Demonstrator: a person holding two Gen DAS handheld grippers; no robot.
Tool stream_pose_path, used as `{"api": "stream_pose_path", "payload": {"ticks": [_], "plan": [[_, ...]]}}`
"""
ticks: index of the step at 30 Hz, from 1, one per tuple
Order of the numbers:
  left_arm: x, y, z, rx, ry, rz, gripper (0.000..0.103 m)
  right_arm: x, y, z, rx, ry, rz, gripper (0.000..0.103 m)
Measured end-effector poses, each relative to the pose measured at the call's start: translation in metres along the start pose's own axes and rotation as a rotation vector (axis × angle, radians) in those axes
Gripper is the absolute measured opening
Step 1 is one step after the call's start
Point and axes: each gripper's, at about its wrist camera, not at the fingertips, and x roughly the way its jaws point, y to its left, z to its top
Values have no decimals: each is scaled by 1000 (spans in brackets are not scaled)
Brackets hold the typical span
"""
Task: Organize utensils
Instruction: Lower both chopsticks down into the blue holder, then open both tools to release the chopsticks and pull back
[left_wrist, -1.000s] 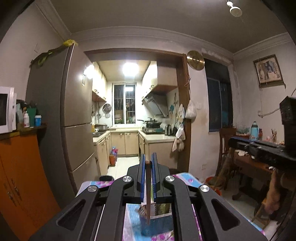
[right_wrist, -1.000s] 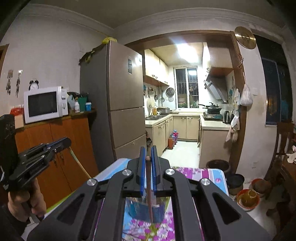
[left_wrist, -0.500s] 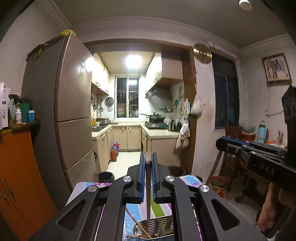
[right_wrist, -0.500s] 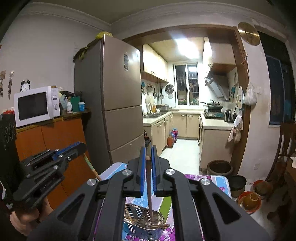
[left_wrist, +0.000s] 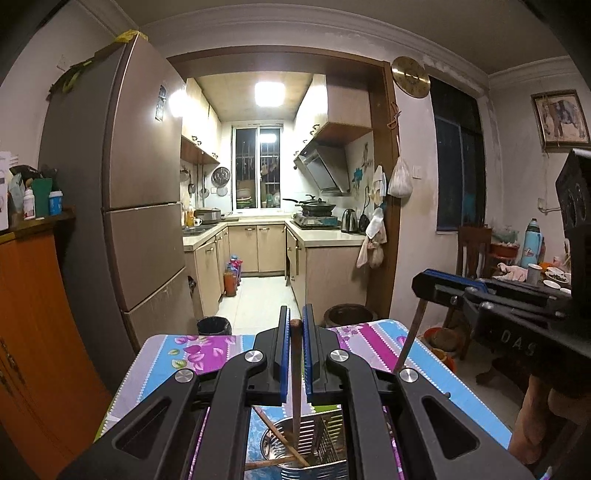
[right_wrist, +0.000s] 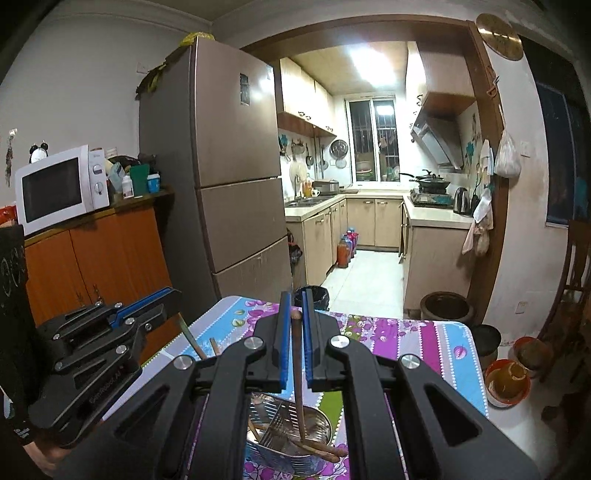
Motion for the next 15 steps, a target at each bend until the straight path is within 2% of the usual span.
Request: {"api": "stream_pose_path", "payload": {"ticks": [15], "plan": [[19, -3, -12, -1, 43, -6, 8, 18, -5, -16, 0, 53, 14, 5]]}}
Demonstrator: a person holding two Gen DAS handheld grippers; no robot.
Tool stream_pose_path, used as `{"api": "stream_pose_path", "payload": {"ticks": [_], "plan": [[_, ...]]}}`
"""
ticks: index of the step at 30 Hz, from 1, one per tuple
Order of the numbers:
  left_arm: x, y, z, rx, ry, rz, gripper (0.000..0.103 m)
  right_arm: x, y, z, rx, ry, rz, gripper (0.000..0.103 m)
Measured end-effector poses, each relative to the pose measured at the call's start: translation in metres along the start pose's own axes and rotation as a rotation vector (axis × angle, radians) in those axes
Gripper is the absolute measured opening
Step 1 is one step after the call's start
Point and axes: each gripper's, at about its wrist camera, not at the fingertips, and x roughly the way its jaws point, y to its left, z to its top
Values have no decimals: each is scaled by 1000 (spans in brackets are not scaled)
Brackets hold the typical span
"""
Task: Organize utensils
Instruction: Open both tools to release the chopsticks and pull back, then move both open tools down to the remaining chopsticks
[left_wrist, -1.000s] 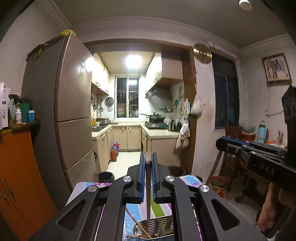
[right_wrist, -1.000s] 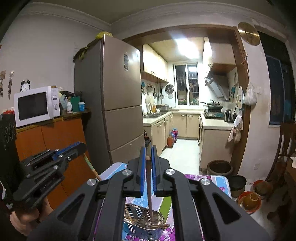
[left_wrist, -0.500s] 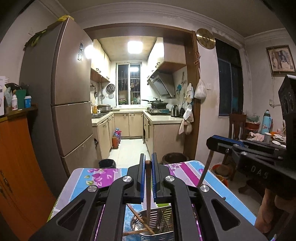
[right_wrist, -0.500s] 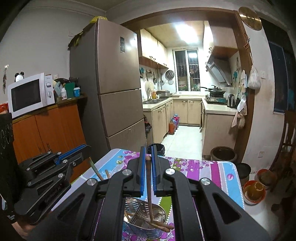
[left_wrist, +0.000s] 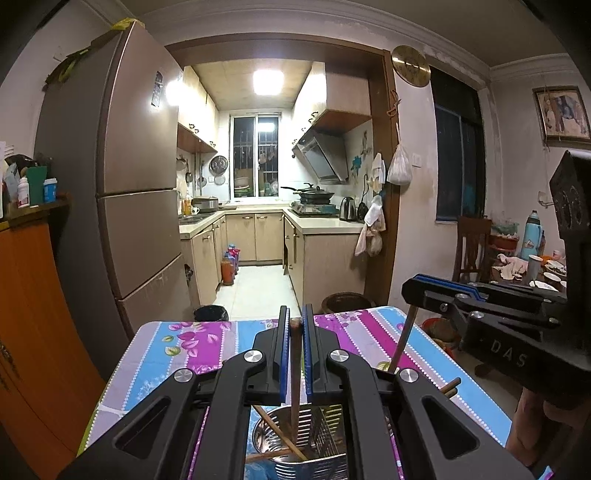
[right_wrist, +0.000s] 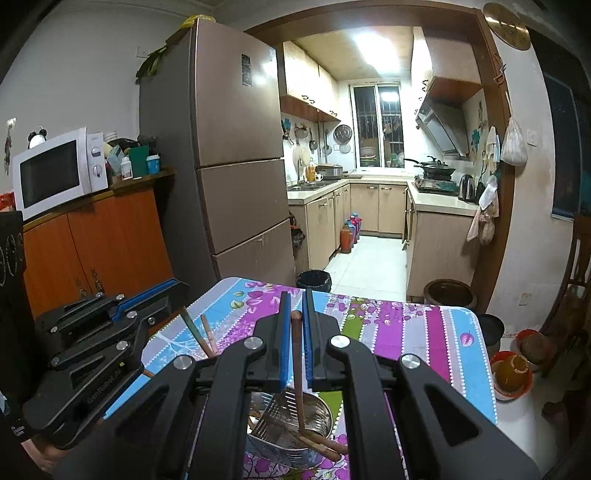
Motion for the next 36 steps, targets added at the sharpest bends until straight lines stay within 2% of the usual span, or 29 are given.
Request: {"api": "stream_pose_path", "payload": {"ticks": [3, 4, 6, 7, 8, 10, 14, 17, 20, 21, 22, 23, 27, 33, 36], "plan": [[-1, 2, 1, -4, 0, 3, 8, -2, -3, 0, 4, -3, -5, 6], [-1, 2, 1, -3, 1, 3, 8, -2, -4, -1, 8, -5, -5, 10], [-2, 2, 1, -2, -2, 6, 8, -6, -6, 0, 15, -16, -6, 27], [-1, 1, 2, -2, -2, 7, 11, -8, -7, 0, 22, -23, -7, 40], [-2, 1, 2, -1, -3, 9, 14, -11, -8, 0, 31, -31, -7, 48], [-6, -1, 1, 0, -11, 18, 24, -17, -10, 1, 40, -37, -9, 52], [-22, -1, 2, -4, -23, 21, 26, -37, -7, 2, 35, -47, -6, 53], [-52, 2, 2, -9, -50, 10, 32, -67, -2, -1, 21, -58, 3, 53], [-96, 6, -6, -6, -93, -1, 43, -112, 6, -11, 4, -84, 33, 59], [-107, 6, -10, -2, -105, -4, 51, -128, 9, -16, -1, -94, 46, 60], [-124, 7, -18, 12, -120, 1, 61, -144, 13, -23, -6, -102, 59, 62], [-140, 8, -27, 23, -130, 9, 63, -164, 18, -35, -12, -109, 69, 62], [-183, 15, -71, 17, -106, -10, 65, -208, 37, -84, -17, -113, 102, 62], [-210, 15, -179, 12, 53, -15, 65, -218, 66, -191, 21, -30, 99, 62], [-211, 7, -234, 0, 153, -44, 65, -211, 71, -233, 52, 7, 55, 62]]}}
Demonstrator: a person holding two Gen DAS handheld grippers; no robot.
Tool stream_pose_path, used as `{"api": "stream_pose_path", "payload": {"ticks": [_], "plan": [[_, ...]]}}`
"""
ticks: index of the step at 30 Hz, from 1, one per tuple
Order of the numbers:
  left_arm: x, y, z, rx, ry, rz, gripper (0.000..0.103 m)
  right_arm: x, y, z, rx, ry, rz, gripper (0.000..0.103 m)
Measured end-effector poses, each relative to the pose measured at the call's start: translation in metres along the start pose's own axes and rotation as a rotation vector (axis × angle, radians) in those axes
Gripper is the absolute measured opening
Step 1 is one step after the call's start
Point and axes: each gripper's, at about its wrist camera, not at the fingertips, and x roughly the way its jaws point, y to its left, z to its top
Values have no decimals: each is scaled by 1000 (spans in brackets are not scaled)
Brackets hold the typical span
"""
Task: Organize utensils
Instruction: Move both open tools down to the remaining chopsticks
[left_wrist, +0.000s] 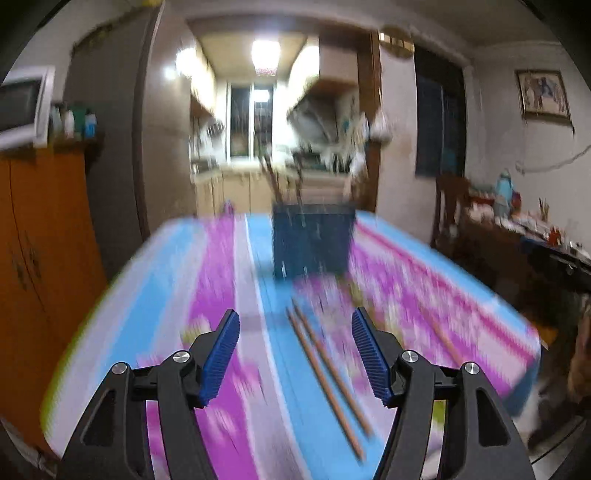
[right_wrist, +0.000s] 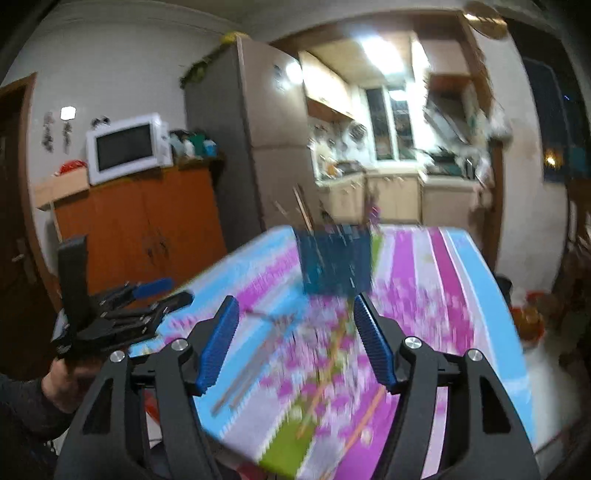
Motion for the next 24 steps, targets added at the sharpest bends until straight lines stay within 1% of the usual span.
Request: {"api": "stream_pose_path", "payload": {"ticks": [1, 2, 3, 5, 8, 10, 11, 13, 16, 21, 24], "plan": [[3, -6, -18, 12, 25, 4, 65, 4, 1, -12, 8, 11, -12, 60], [4, -10, -29, 10, 41, 0, 65, 7, 5, -25, 4, 25, -24, 53], [6, -12, -38, 3, 57, -6, 65, 12, 9, -37, 0, 42, -35, 49], [5, -16, -58, -12, 77, -6, 65, 21, 13, -56, 5, 75, -37, 36], [3, -22, -74, 3, 74, 3, 65, 37, 17, -76, 11, 115, -47, 28], [4, -29, -80, 25, 64, 10, 64, 44, 18, -90, -12, 123, -75, 23], [4, -34, -84, 45, 54, 25, 64, 46, 18, -96, -9, 127, -78, 21], [6, -39, -88, 54, 54, 22, 56, 50, 18, -104, -10, 131, -87, 20], [7, -45, -93, 72, 37, 31, 55, 52, 18, -109, -5, 128, -90, 20], [16, -50, -101, 87, 47, 35, 49, 57, 17, -113, -12, 130, -116, 20], [18, -53, -104, 88, 42, 38, 45, 61, 16, -114, -19, 138, -127, 15]]}}
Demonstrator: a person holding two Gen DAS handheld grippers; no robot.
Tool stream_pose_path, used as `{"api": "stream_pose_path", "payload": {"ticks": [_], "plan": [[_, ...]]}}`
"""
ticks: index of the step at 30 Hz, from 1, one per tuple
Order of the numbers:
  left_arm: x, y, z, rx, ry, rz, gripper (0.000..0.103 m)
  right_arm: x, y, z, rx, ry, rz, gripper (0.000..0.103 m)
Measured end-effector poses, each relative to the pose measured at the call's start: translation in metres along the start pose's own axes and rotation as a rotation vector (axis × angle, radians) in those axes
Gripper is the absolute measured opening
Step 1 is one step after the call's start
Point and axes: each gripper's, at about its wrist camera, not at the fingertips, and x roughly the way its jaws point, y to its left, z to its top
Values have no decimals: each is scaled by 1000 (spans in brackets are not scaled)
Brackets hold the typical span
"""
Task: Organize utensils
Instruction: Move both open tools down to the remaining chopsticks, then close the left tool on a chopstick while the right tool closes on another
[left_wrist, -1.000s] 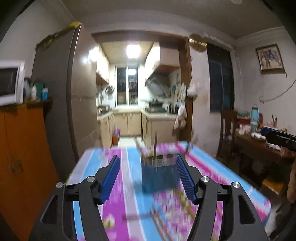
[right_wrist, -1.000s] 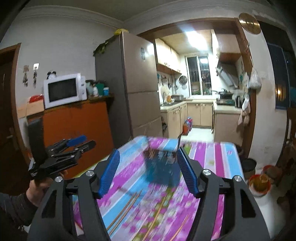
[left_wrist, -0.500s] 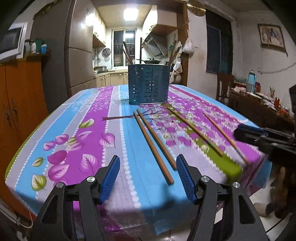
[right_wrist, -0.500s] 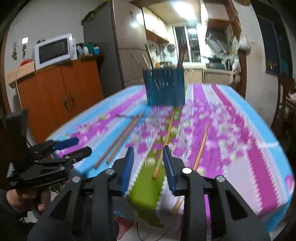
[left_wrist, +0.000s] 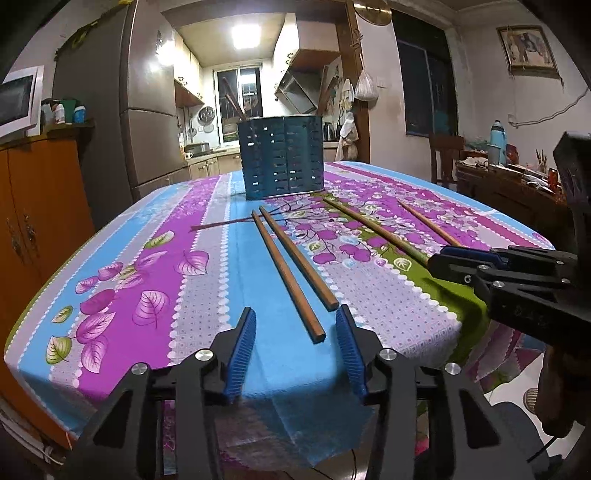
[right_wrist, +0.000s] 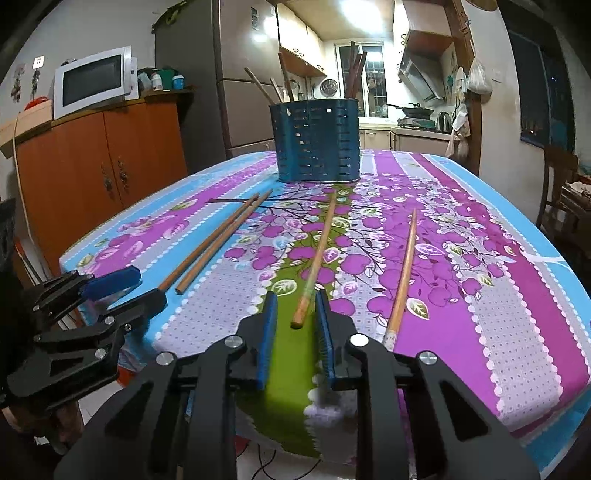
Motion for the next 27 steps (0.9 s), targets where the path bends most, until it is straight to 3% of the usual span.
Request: {"api": "stream_pose_path", "payload": {"ticks": [5, 9, 10, 27], "plan": [[3, -2, 0, -5, -12, 4, 34, 5, 2, -1, -2, -4, -10, 12], [4, -3, 0, -2, -21, 10, 13, 4, 4, -2, -10, -14, -18, 10], [5, -4, 0, 0, -23, 15, 11, 4, 4, -2, -11, -15, -18, 10], [2, -8, -8, 19, -77, 45, 13, 5, 10, -3, 0, -29, -47, 10]]}}
